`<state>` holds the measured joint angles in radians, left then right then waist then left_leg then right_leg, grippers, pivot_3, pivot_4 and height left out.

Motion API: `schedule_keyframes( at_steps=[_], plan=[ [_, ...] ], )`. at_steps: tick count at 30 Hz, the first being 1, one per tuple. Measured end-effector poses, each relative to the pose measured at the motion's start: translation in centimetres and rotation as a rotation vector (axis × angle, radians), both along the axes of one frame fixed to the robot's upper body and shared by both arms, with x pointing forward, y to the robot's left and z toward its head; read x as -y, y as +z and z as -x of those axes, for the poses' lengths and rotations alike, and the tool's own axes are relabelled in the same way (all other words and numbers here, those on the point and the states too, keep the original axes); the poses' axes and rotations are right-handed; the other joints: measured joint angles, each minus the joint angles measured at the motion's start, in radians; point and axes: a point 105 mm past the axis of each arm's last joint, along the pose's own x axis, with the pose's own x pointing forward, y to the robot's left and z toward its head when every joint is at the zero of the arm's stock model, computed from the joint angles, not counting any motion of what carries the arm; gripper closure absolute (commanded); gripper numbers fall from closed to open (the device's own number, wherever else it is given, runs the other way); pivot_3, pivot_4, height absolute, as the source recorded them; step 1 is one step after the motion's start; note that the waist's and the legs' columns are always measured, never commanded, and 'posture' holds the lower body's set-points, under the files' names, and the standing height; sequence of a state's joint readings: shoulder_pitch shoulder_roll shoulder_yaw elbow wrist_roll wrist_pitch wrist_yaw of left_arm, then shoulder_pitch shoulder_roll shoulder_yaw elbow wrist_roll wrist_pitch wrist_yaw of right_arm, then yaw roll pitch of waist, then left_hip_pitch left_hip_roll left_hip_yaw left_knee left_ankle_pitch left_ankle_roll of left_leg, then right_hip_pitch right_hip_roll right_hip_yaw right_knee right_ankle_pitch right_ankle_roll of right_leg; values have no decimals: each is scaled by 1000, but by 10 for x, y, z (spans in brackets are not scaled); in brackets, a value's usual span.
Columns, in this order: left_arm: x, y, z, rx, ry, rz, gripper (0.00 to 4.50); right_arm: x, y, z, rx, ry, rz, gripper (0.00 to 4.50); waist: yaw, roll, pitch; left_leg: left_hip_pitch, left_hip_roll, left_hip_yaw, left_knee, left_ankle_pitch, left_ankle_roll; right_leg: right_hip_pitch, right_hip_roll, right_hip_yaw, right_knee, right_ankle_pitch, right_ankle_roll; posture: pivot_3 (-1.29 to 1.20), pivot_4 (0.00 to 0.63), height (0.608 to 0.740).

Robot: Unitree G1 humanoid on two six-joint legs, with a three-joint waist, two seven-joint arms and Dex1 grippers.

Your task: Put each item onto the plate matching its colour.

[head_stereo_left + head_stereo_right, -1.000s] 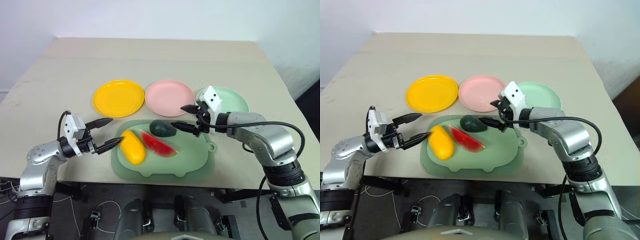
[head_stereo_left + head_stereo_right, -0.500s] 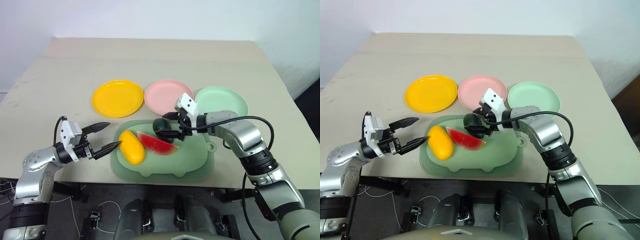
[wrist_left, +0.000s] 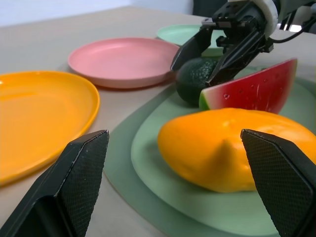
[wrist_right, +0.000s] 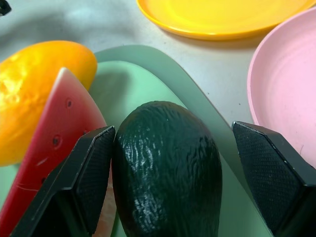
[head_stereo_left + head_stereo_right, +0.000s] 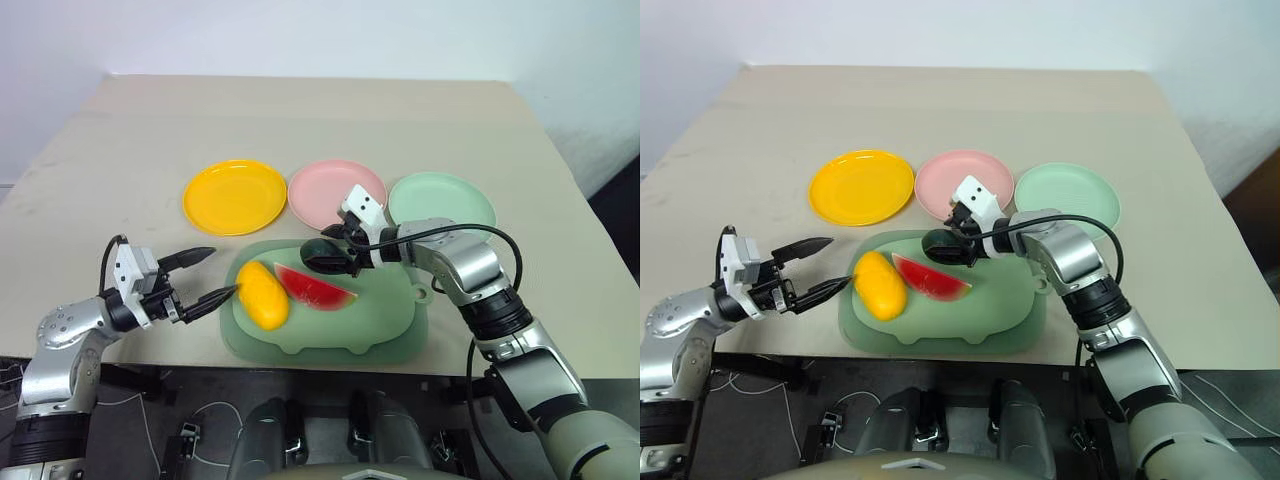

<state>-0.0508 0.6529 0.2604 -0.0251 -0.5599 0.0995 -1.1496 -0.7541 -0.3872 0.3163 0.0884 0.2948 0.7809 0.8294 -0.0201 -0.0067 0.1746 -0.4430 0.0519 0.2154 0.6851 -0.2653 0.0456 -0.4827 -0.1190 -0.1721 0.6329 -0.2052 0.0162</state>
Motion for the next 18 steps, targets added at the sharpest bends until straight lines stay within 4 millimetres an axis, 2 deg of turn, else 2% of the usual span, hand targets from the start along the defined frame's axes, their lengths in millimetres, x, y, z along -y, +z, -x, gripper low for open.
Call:
schedule_keyframes(
  at_steps=[10,17,18],
  plan=[
    [10,18,8,-39,-97,1,0,2,-8,-3,-11,-19,38,466,-1,0,0,0,0,0,0,0,0,0,0,0,0,0,0,0,150,696],
    [14,26,4,-14,-104,-3,0,1,-11,-2,-29,-23,41,466,-1,0,0,0,0,0,0,0,0,0,0,0,0,0,0,0,150,696],
    [14,25,4,-18,-103,-3,0,1,-11,-2,-29,-23,41,857,-1,0,0,0,0,1,0,0,0,0,0,0,0,0,0,0,150,696]
  ],
)
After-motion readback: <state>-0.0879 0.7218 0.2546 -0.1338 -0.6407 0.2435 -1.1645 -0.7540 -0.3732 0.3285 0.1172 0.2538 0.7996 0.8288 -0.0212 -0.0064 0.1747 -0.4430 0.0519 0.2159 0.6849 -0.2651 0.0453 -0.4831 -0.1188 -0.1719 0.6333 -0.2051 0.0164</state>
